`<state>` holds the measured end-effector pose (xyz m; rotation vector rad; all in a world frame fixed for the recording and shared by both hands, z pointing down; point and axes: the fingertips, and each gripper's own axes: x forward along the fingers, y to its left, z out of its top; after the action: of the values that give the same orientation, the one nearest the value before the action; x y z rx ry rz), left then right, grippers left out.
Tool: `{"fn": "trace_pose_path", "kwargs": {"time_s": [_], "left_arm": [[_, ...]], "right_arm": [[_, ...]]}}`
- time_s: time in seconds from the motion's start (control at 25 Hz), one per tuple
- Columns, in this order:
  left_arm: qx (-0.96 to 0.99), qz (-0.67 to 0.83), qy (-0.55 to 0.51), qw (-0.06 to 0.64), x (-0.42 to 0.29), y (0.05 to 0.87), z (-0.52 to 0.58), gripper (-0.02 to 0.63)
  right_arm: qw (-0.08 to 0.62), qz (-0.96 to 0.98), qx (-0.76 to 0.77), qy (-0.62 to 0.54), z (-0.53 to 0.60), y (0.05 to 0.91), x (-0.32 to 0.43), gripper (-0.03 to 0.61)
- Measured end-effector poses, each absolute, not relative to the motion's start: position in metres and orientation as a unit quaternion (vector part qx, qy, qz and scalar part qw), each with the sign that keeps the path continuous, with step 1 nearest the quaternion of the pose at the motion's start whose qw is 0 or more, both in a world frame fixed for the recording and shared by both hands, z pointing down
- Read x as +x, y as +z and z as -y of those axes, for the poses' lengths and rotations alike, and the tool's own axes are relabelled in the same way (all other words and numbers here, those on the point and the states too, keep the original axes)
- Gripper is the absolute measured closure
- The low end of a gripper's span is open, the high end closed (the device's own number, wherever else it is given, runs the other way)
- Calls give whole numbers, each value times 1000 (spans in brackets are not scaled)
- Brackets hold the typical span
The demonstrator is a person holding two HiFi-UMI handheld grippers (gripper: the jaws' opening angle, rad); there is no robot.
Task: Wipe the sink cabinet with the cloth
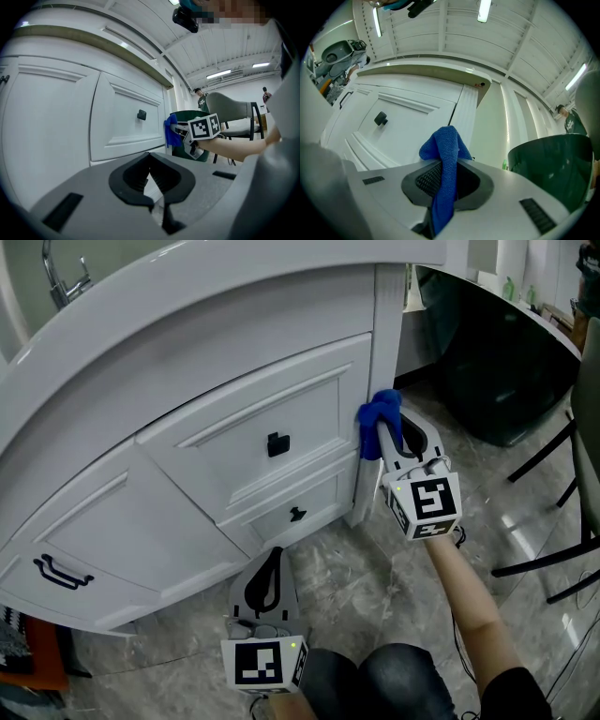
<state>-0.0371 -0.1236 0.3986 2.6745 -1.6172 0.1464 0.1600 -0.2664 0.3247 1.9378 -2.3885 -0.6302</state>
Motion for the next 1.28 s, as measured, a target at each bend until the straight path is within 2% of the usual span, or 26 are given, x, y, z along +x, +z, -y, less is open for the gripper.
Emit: {"fn": "trace_pose_path", "kwargs": {"time_s": [1.28], "left_arm": [[855, 515, 57, 7, -32, 404, 128, 609]], "right_arm": [[54, 776, 614, -138, 272, 443, 161, 522]]}}
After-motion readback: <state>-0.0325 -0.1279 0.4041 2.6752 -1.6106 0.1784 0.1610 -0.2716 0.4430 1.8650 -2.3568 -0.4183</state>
